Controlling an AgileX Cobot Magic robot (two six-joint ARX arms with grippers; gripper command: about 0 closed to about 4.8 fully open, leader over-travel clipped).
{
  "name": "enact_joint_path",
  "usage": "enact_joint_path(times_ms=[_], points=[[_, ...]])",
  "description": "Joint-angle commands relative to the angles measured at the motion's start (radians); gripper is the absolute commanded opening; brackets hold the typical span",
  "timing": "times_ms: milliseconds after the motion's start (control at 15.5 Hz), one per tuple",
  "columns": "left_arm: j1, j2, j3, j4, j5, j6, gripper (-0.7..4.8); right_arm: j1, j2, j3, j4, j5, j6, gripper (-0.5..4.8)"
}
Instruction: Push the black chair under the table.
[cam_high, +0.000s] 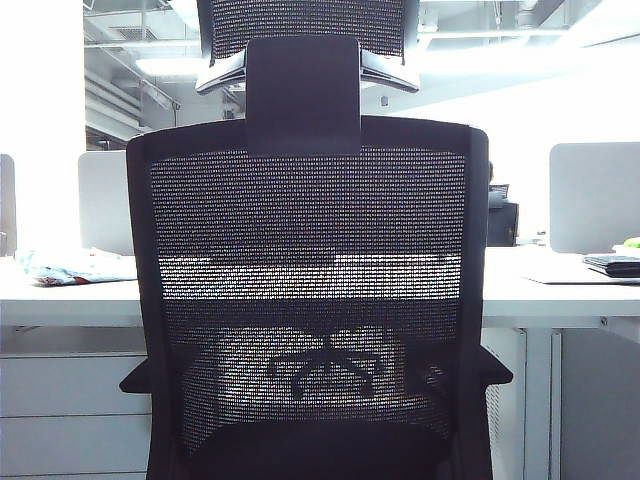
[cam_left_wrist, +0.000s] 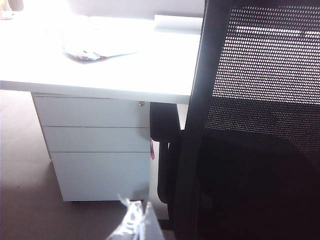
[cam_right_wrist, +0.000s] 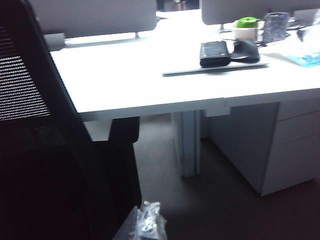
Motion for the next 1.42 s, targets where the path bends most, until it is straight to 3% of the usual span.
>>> enact_joint_path(times_ms=[64,1225,1418], points=[[0.0,0.0,0.0,0.012,0.004,0.004,-0.05,-0.001,-0.001,-0.001,0.023,-0.016,0.001,-0.01],[0.0,0.0,0.0,0.012,0.004,0.004,-0.05,0.012,-0.001,-0.001,0.023,-0.071,-0.007,-0.01],[0.0,0.0,0.0,0.012,0.004,0.004,-0.05,-0.034,-0.001,-0.001,0.022,-0.145,-0.026,-0.01]])
